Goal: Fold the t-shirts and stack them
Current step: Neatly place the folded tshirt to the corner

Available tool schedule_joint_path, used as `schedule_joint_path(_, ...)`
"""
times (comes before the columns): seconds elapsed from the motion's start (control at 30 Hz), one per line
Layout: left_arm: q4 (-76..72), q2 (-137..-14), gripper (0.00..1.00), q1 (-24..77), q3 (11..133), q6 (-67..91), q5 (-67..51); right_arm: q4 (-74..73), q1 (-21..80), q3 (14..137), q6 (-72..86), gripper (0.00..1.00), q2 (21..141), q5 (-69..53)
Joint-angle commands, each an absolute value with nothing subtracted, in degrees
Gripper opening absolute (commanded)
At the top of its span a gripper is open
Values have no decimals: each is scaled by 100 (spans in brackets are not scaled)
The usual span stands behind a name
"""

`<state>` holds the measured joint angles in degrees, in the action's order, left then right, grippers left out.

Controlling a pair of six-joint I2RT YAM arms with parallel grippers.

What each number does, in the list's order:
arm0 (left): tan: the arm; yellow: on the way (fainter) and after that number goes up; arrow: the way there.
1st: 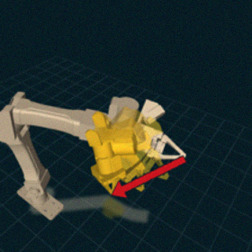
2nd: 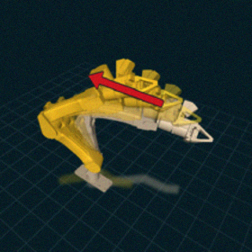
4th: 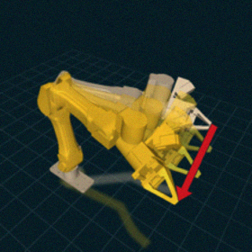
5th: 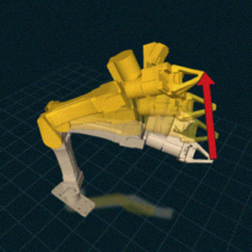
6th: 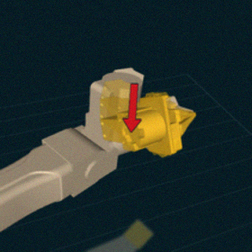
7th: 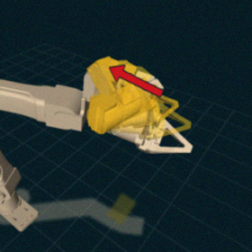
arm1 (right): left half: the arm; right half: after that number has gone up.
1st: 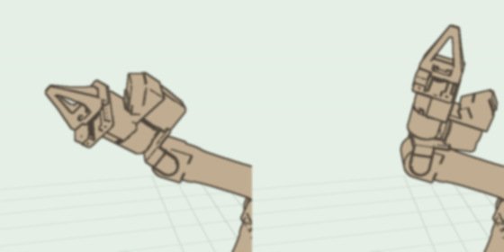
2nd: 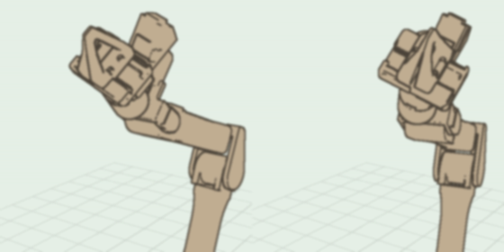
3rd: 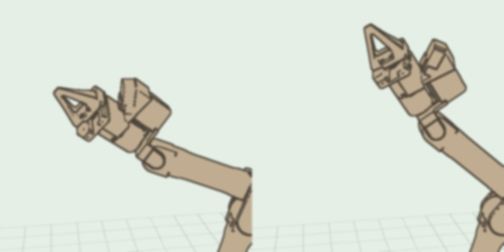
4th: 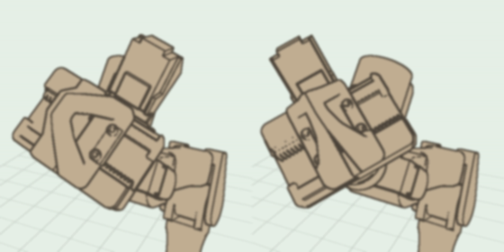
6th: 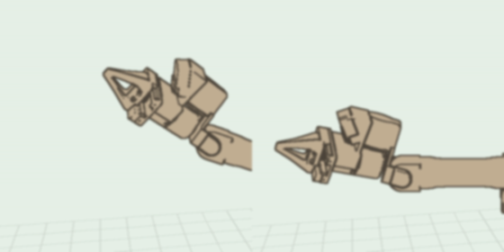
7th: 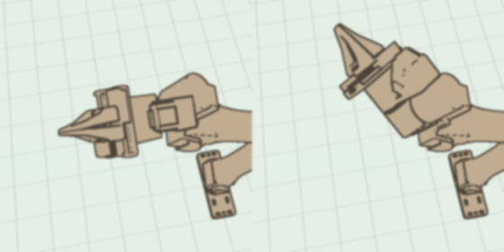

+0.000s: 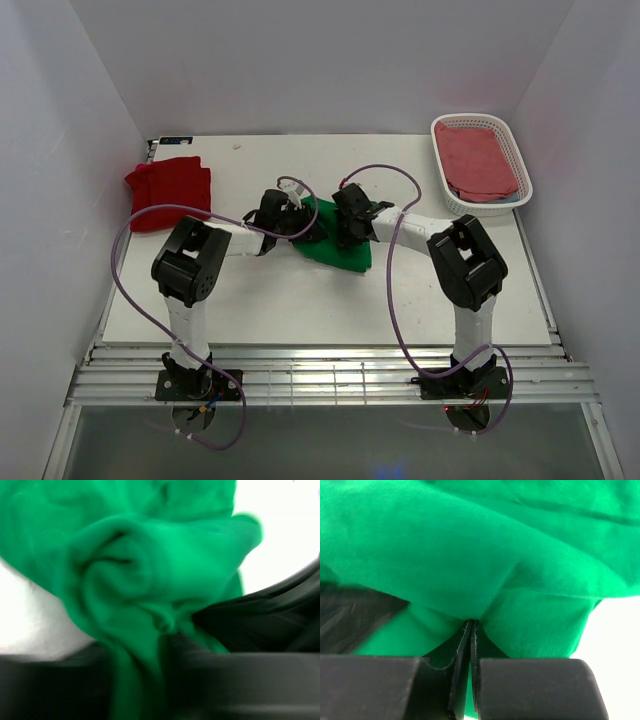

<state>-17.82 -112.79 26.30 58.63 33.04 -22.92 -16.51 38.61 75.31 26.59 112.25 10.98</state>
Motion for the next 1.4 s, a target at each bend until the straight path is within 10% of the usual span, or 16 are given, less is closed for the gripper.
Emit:
schedule_joint_path(0.0, -1318, -11540, 23, 2751, 5634, 3349, -2320, -1837, 3867, 7313, 2645, 8, 11030, 1081)
schedule_joint_path(0.27, -828, -11242, 4, 2725, 5931, 2973, -1540, -1960, 3876, 7172, 2549, 29, 10513, 1388)
schedule_joint_path(0.63, 1941, -9932, 5, 1662, 7373, 1223, 254, -2241, 3876, 6909, 2417, 30, 9563, 1503)
schedule_joint_path(1.37, 3216, -10212, 7, -157, 10264, 193, 141, -1819, 3876, 5704, 2434, 30, 8807, 941)
